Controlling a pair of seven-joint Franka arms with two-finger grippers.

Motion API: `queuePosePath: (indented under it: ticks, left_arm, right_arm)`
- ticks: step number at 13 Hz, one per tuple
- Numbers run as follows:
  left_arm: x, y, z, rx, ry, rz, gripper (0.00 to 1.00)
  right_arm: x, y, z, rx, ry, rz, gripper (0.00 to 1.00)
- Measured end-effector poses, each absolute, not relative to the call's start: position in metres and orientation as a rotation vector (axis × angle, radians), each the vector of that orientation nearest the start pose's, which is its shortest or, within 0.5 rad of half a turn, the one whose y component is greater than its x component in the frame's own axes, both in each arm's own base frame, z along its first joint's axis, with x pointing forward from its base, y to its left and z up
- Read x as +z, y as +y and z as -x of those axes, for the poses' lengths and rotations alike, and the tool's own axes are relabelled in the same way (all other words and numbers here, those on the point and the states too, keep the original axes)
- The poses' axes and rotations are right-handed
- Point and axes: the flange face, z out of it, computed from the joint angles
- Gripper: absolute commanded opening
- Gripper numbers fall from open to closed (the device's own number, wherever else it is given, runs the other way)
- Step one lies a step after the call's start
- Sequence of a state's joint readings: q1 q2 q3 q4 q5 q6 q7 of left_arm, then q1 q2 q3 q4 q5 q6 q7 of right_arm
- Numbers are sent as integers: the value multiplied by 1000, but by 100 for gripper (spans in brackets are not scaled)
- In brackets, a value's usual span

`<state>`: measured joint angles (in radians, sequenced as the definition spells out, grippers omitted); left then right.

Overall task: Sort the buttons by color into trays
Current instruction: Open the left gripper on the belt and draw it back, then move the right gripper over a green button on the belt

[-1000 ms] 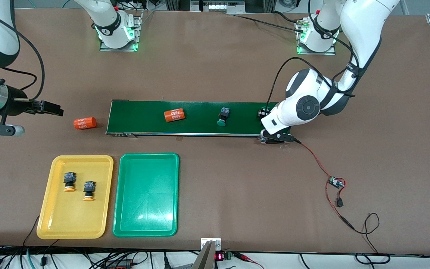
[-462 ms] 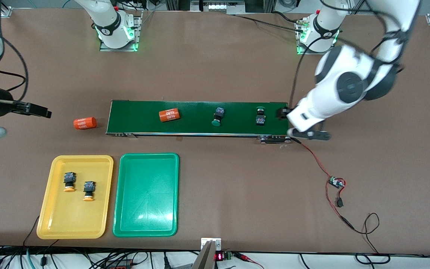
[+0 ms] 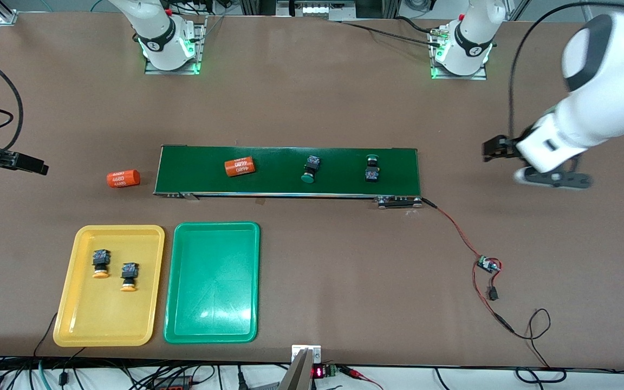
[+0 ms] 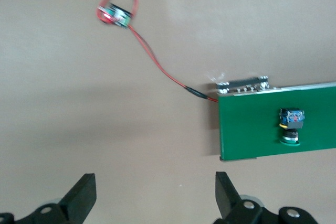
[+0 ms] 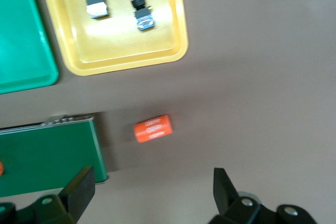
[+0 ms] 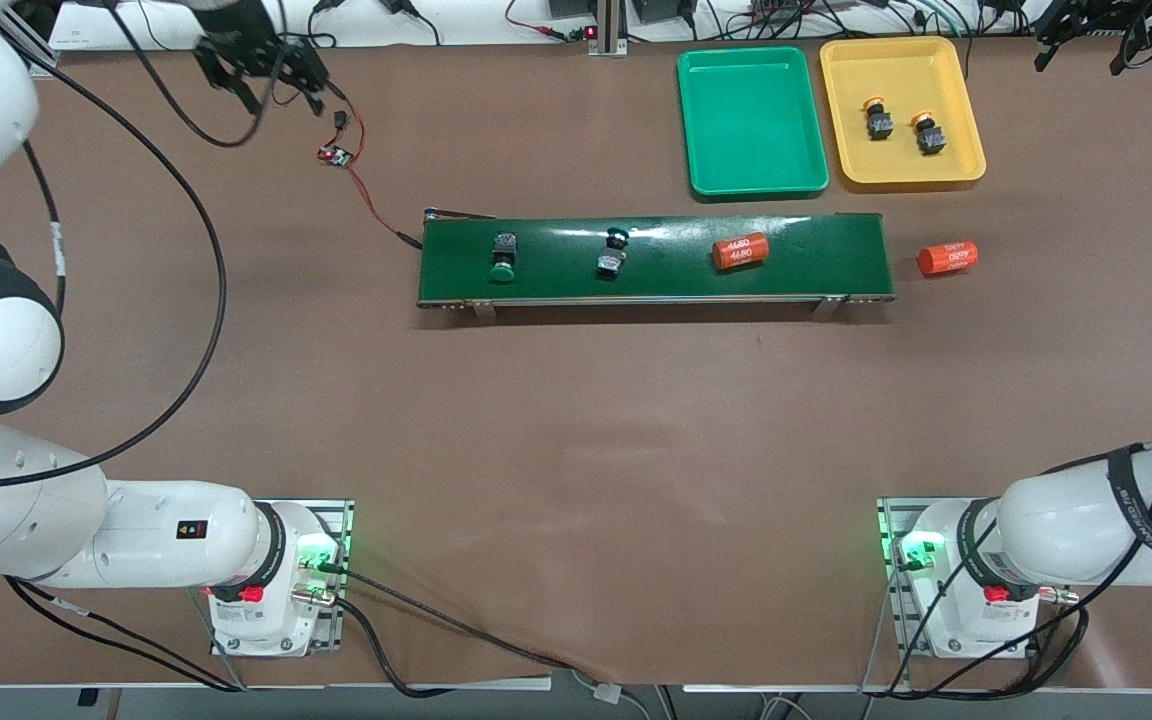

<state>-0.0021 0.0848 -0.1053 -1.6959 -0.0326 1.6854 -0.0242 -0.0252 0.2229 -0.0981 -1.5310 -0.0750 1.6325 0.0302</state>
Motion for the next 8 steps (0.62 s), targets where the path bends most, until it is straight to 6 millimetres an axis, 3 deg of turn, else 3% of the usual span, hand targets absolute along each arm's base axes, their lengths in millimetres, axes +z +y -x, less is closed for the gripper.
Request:
queuePosePath:
  ticks: [2,3,5,8]
  left_arm:
    - [569,-57,-582,40,121,3159,100]
    - [581,-58,-582,8,127,3152,100]
    - [589,-60,-580,29,135,3139,100]
    - [585,-52,-576,97,115,3135,100]
  right_arm:
    - [517,-71,-614,207,211,3235,100]
    - [516,-70,-614,207,207,3236,100]
    - [517,-66,-616,192,197,3237,100]
    - [519,-38,-620,161,129,3245,100]
